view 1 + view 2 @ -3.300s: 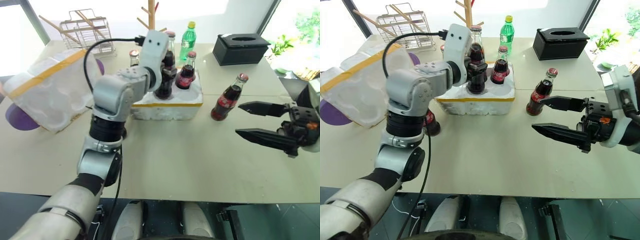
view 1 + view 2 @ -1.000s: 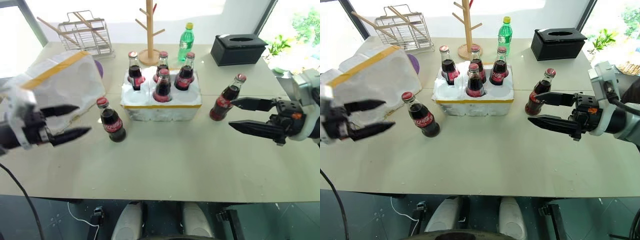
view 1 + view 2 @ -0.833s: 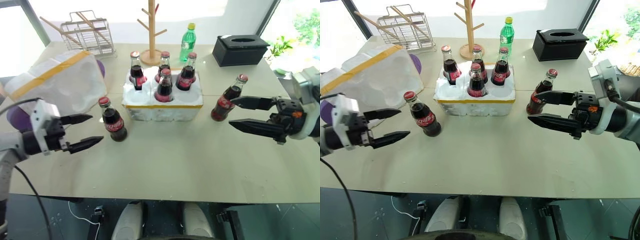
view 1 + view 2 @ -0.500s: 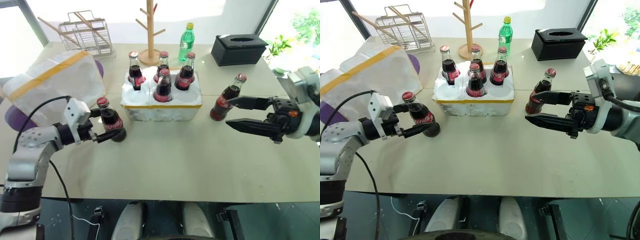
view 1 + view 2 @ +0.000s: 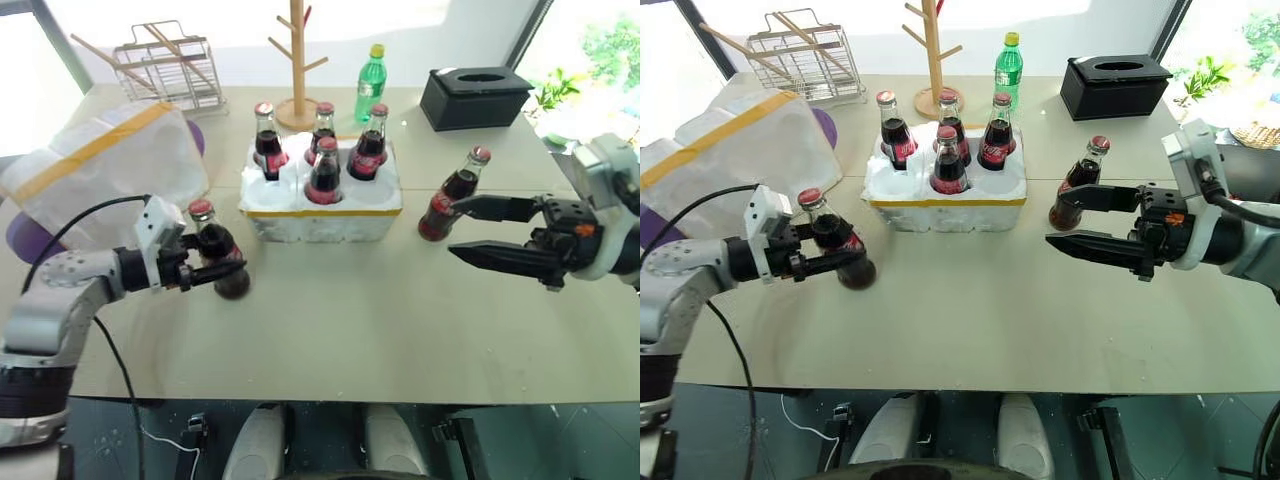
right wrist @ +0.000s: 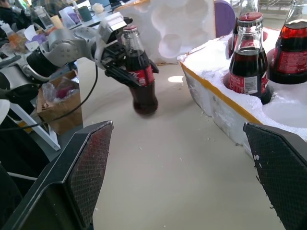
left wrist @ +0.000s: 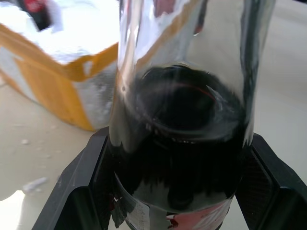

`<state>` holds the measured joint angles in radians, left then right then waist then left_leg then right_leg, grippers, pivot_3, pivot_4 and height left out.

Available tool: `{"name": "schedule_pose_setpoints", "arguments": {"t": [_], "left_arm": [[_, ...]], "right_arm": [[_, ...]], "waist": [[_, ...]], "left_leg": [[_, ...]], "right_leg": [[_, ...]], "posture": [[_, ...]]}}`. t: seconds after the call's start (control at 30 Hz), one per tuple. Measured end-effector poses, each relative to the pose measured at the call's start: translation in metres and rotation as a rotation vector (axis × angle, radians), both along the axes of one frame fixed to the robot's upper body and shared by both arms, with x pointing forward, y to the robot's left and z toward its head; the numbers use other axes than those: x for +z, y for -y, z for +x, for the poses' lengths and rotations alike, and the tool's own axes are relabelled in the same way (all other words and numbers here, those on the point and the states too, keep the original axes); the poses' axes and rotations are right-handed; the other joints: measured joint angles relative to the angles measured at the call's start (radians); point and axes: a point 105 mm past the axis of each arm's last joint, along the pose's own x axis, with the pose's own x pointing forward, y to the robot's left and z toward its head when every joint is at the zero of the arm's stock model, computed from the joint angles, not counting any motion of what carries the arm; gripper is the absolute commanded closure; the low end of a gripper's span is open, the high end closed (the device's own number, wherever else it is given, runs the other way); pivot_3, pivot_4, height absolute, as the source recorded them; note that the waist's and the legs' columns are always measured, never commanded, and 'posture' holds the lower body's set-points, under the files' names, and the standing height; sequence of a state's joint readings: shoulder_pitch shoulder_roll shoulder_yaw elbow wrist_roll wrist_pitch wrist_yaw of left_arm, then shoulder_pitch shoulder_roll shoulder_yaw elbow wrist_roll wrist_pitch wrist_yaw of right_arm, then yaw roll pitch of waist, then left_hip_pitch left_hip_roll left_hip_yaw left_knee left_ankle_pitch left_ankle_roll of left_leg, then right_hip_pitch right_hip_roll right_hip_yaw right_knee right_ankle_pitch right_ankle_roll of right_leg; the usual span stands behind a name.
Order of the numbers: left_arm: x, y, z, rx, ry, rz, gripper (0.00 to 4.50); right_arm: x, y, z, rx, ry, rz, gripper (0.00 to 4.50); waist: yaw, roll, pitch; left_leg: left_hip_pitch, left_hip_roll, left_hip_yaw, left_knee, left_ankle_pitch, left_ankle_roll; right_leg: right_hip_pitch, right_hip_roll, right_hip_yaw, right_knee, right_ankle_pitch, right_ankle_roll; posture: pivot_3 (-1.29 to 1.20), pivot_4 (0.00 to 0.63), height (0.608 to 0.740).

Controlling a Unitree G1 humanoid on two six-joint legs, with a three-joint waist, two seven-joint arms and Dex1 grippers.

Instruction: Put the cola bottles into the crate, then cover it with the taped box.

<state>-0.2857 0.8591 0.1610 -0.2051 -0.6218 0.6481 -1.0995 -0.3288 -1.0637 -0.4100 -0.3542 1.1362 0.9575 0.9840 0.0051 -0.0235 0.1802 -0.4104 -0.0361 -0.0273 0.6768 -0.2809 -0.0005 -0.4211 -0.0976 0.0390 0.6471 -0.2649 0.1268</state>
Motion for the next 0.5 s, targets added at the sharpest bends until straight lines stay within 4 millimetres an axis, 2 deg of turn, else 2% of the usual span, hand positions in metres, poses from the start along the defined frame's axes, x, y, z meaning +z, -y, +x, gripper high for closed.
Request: {"name": "schedule_pose_setpoints", "arguments": {"t": [0.07,0.17,0.23,0.3,0.37,0.43,0.5], "left_arm": [[0.033,0.008,0.0,-0.071,0.012,-0.049,1.84],[0.097,0.015,0.006,-0.12,0.161,-0.128,1.84],[0.123,0.017,0.01,-0.134,0.229,-0.159,1.84],[0.135,0.022,0.026,-0.125,0.264,-0.192,1.84],[0.138,0.027,0.049,-0.077,0.295,-0.191,1.84],[0.13,0.031,0.071,-0.018,0.307,-0.156,1.84],[0.114,0.035,0.091,0.031,0.306,-0.1,1.84]], "right_arm": [[0.0,-0.001,-0.001,0.004,-0.001,-0.001,0.0],[0.001,-0.004,-0.003,0.014,0.002,-0.003,0.0],[0.001,-0.003,-0.002,0.005,0.001,-0.002,0.0],[0.001,-0.002,-0.002,-0.004,0.002,0.0,0.0],[0.001,-0.002,-0.001,-0.009,0.005,0.003,0.0],[0.0,-0.003,-0.001,-0.012,0.008,0.013,0.0],[-0.001,-0.004,-0.002,-0.013,0.01,0.017,0.0]], "waist": [[0.01,0.0,0.001],[0.008,0.0,0.001],[0.005,0.001,0.0],[0.005,0.001,0.0],[0.006,0.001,0.0],[0.006,0.0,0.0],[0.004,0.0,0.0]], "left_leg": [[-0.002,0.0,-0.003,0.003,0.0,0.0],[-0.004,-0.002,-0.004,0.006,0.0,0.0],[-0.002,-0.002,-0.003,0.005,-0.001,0.001],[-0.002,-0.001,-0.003,0.005,-0.001,0.001],[-0.002,-0.001,-0.003,0.005,0.0,0.001],[-0.002,-0.002,-0.002,0.005,0.0,0.001],[-0.002,-0.002,-0.002,0.005,0.0,0.001]], "right_leg": [[0.0,0.0,-0.004,0.0,0.0,0.0],[0.002,0.0,-0.006,0.0,0.0,0.0],[0.002,-0.001,-0.006,0.0,0.0,0.0],[0.002,0.0,-0.007,0.001,0.0,0.0],[0.002,0.001,-0.008,0.001,0.0,0.0],[0.002,0.001,-0.008,0.0,0.0,0.001],[0.002,0.001,-0.008,0.0,0.0,0.001]], "posture": [[0.0,0.15,0.74],[0.0,0.15,0.74],[0.0,0.15,0.74],[0.0,0.15,0.74],[0.0,0.15,0.74],[0.0,0.15,0.74],[0.0,0.15,0.74]]}}
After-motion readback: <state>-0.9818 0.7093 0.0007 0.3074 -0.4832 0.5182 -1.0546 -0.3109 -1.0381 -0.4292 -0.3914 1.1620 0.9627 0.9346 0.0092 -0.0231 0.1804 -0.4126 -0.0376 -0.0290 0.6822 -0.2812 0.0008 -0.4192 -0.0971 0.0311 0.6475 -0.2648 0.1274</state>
